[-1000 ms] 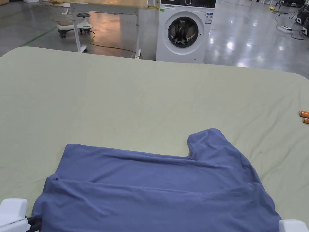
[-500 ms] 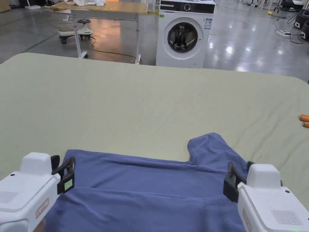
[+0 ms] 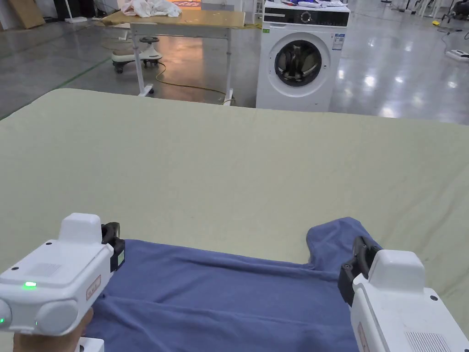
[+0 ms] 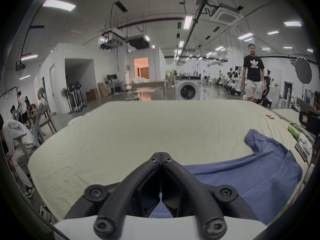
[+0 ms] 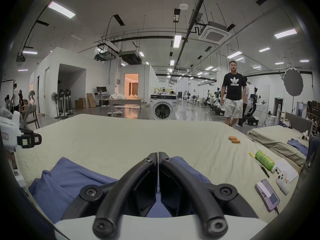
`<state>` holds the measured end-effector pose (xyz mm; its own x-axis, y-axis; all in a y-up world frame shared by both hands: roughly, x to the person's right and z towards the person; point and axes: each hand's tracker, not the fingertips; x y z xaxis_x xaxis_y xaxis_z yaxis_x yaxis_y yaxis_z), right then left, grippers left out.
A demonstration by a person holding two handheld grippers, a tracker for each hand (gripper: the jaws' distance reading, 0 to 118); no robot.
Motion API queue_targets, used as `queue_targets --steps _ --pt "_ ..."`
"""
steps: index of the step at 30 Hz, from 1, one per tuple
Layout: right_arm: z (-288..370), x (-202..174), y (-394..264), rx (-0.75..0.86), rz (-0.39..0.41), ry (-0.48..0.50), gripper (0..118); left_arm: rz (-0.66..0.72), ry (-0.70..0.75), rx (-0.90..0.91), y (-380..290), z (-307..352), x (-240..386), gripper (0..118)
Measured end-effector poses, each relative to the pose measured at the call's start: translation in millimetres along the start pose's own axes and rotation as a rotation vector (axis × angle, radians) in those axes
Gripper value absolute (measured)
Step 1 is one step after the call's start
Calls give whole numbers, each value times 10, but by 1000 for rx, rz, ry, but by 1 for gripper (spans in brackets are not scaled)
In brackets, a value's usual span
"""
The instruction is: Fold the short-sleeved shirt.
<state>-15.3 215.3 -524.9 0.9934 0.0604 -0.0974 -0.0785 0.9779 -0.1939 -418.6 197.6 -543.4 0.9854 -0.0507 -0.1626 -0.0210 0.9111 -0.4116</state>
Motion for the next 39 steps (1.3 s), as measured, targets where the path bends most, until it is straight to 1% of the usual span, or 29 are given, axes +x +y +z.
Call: queue_targets --steps 2,4,5,7,8,9,11,12,13,14,15,16,20,23,24,26,27,28,29,30,31,33,35,36,37,38,39 --pt "-46 36 -26 -13 -3 0 0 19 -32 -111 46 -366 -226 0" --pt "-94 83 -60 -35 4 -5 0 73 -73 -212 82 -692 -424 0" --pt "-115 110 -81 -45 9 -9 0 81 -80 -279 164 -763 -410 0" --pt "-147 167 -120 -61 6 -15 0 82 -91 -334 187 -996 -480 0" --pt "-158 194 -142 -77 8 -23 0 70 -99 -393 202 -1133 -505 1" --pt "-167 219 -161 -84 8 -27 0 61 -105 -420 235 -1183 -467 7" --pt "-184 286 -206 -104 9 -42 0 71 -122 -490 250 -1377 -459 28" --pt "-190 311 -230 -114 11 -50 0 100 -145 -516 247 -1457 -457 40" --pt "-195 339 -248 -122 11 -55 0 119 -159 -541 255 -1495 -437 56" --pt "-199 372 -269 -129 12 -62 0 143 -176 -563 242 -1549 -414 65" --pt "-206 401 -288 -139 17 -69 0 153 -186 -585 223 -1609 -379 69" --pt "-202 419 -304 -148 21 -75 0 142 -182 -607 210 -1655 -340 69" --pt "-207 524 -362 -175 16 -98 0 -22 -87 -657 111 -1791 -160 68" --pt "-206 581 -391 -190 19 -109 0 -26 -68 -647 111 -1750 -72 64" --pt "-200 594 -396 -194 20 -112 0 -33 -62 -638 113 -1724 -33 60" --pt "-211 619 -409 -204 18 -117 0 -55 -75 -612 102 -1707 -53 43" --pt "-225 633 -417 -209 14 -117 0 -66 -89 -603 96 -1684 -30 32" --pt "-244 643 -425 -215 13 -117 0 -75 -102 -596 94 -1663 -13 15" --pt "-268 662 -428 -221 9 -116 0 -68 -127 -591 94 -1669 -50 1" --pt "-299 691 -425 -226 -2 -115 0 -60 -160 -589 91 -1649 -50 0" --pt "-338 725 -416 -235 -13 -114 0 -64 -144 -590 86 -1629 -55 0" --pt "-464 832 -380 -260 -26 -106 1 -56 -158 -574 81 -1614 -135 0" --pt "-625 978 -325 -293 -39 -97 1 11 -180 -542 124 -1540 -202 0" --pt "-750 1077 -295 -337 -37 -81 2 30 -200 -528 151 -1484 -231 0" --pt "-861 1151 -272 -365 -28 -75 8 33 -201 -515 166 -1447 -254 0" --pt "-1021 1238 -247 -420 -8 -51 17 18 -190 -484 193 -1381 -262 0" --pt "-1146 1314 -233 -469 -11 -43 31 13 -192 -463 214 -1327 -270 0"
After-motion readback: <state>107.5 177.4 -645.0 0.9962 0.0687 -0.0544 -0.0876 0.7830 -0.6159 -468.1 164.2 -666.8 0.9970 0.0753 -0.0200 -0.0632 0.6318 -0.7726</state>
